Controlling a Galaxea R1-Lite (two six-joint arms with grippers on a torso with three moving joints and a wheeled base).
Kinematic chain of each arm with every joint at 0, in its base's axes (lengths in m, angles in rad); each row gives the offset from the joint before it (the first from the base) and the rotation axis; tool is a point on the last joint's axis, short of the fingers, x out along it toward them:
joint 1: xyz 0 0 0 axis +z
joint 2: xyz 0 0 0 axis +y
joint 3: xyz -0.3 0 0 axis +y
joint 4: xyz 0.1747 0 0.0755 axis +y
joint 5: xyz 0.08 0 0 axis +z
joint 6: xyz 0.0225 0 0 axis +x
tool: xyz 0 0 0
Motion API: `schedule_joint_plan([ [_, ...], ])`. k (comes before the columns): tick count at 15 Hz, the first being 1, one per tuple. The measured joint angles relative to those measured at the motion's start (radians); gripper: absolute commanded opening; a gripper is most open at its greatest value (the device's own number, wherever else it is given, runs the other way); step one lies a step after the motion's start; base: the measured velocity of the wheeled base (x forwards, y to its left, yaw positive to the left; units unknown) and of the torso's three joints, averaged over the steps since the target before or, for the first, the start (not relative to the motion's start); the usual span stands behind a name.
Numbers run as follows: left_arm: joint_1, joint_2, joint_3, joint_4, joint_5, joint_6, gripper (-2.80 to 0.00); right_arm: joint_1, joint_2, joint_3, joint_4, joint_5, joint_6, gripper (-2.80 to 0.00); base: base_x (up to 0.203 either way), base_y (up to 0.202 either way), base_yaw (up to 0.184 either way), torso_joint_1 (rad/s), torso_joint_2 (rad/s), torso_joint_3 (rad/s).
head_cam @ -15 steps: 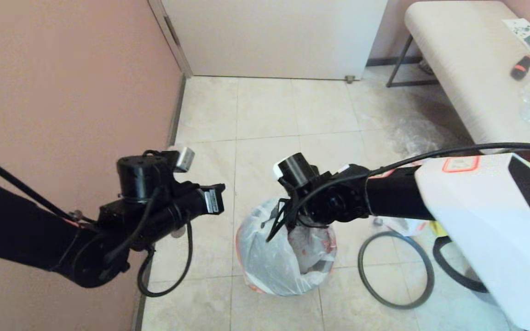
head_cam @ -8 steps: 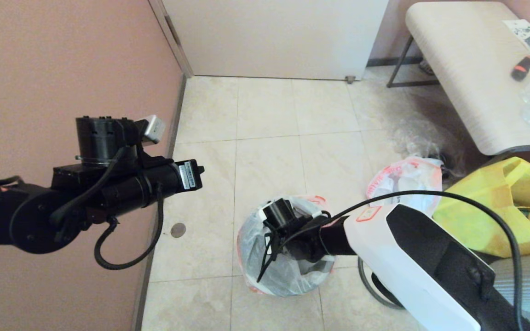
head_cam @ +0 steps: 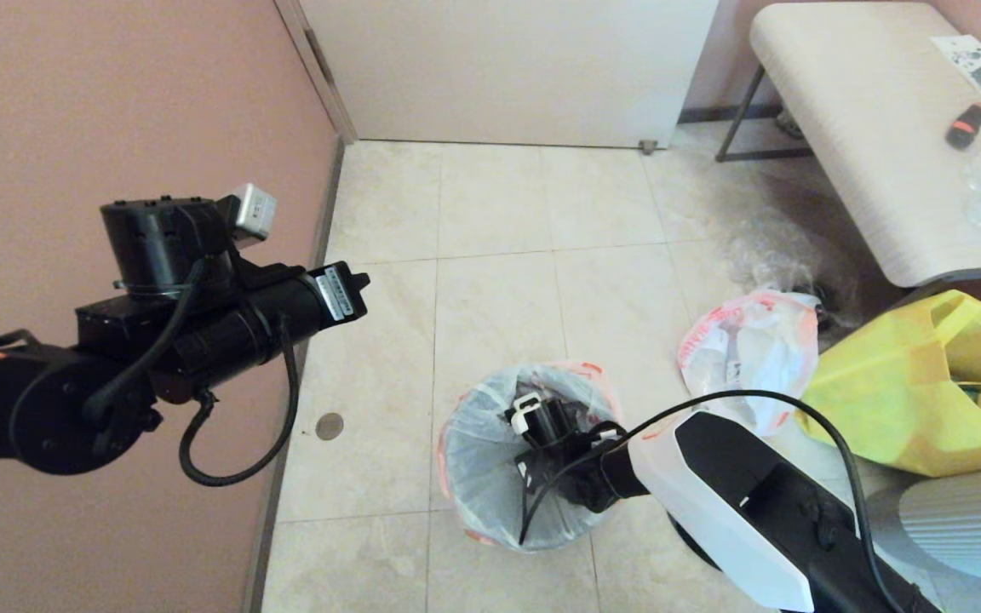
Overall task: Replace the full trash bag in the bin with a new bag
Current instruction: Put the new garbage bag on the trash can, then place the trash can ring on the trash can
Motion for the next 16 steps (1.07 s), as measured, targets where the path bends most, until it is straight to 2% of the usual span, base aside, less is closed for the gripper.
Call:
schedule_joint_plan([
  [4, -0.005, 0.009, 0.01, -0.014, 0.002, 0.001, -2.8, 0.033, 0.008, 0.007, 0.003, -0.011, 0.016, -2.8, 0.0, 0.0, 0.0, 0.0, 0.0, 0.0],
  [7, -0.012, -0.002, 0.005, -0.015, 0.014, 0.002, -2.8, 0.049, -0.087, 0.097, 0.013, -0.031, 0.096, -2.8, 0.0, 0.0, 0.0, 0.0, 0.0, 0.0],
  [9, -0.034, -0.01, -0.005, -0.012, 0.043, 0.004, -2.8, 0.062, -0.223, 0.245, 0.037, -0.032, 0.165, -2.8, 0.0, 0.0, 0.0, 0.0, 0.0, 0.0],
  [13, -0.128, -0.029, -0.012, 0.03, 0.102, 0.021, -2.8, 0.059, -0.574, 0.671, 0.157, -0.006, 0.325, -2.8, 0.0, 0.0, 0.0, 0.0, 0.0, 0.0],
  [16, -0.221, -0.04, -0.003, 0.043, 0.162, 0.029, -2.8, -0.064, -0.784, 0.945, 0.205, 0.006, 0.431, -2.8, 0.0, 0.0, 0.0, 0.0, 0.0, 0.0],
])
